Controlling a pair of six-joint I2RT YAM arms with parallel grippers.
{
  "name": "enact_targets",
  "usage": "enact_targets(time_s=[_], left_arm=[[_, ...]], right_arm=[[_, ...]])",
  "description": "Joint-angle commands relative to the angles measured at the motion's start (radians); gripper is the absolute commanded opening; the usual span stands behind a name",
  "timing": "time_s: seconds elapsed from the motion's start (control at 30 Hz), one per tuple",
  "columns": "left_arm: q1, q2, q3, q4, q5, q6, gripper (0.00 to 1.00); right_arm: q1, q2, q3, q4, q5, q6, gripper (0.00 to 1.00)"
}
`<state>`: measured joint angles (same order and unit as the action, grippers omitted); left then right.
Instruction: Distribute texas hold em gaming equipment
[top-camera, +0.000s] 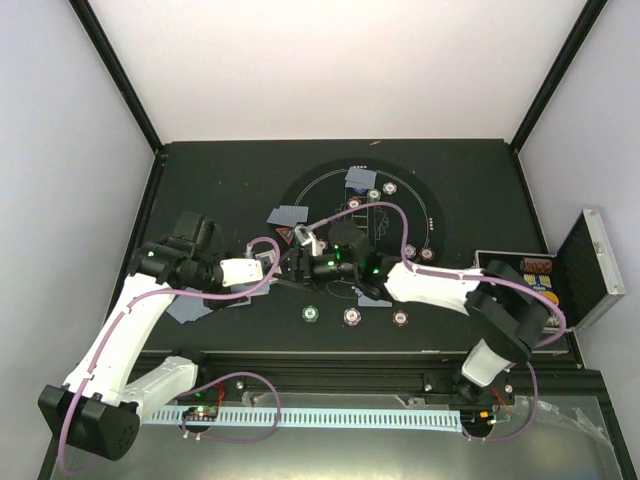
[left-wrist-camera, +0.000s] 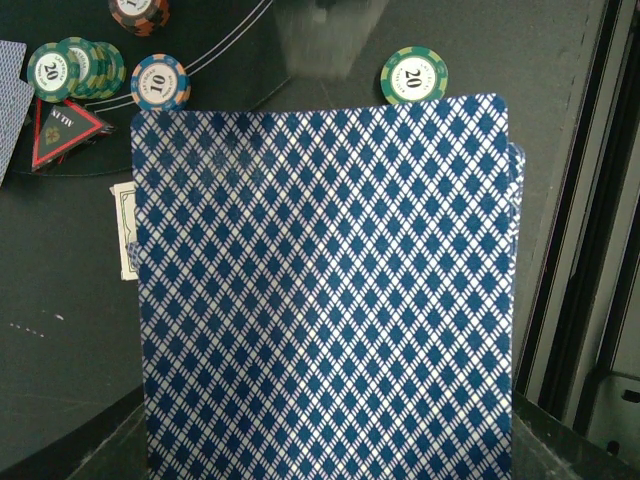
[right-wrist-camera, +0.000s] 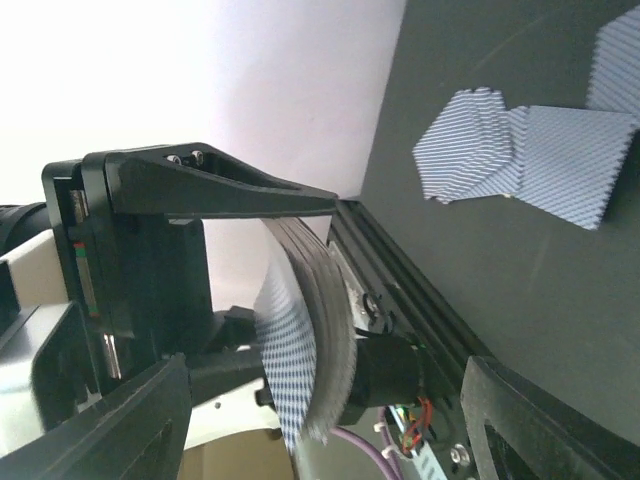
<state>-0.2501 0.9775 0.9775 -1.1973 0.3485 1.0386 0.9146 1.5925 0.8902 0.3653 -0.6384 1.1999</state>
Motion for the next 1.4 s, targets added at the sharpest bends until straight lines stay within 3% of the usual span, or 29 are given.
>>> enact_targets(time_s=[0.0,0.3,0.77,1.07,1.37], left_arm=[[0.002,-0.003,0.033,0.002,0.03,0.012,0.02],[0.002,-0.012,0.036,0.001,0.023,0.014,0.01],[0.002,-0.013,0.043,-0.001,0.03,0.011,0.02],[0.002,-0.022,0.045,-0.005,0.032,0.009,0.02],[0.002,-0.027,0.046,-0.007,0.025,0.009,0.01]], right_arm=[[0.031,0.085,0.062,0.165,-0.059,0.084,0.77],[0.066,0.211,0.142,0.228,-0.09,0.13,0.75],[0.063,0.328,0.152,0.257,-0.141,0.134,0.63],[-0.012,0.236,0.021,0.248,-0.141,0.101,0.39],[-0.031,0.161,0.001,0.172,-0.135,0.051,0.28]])
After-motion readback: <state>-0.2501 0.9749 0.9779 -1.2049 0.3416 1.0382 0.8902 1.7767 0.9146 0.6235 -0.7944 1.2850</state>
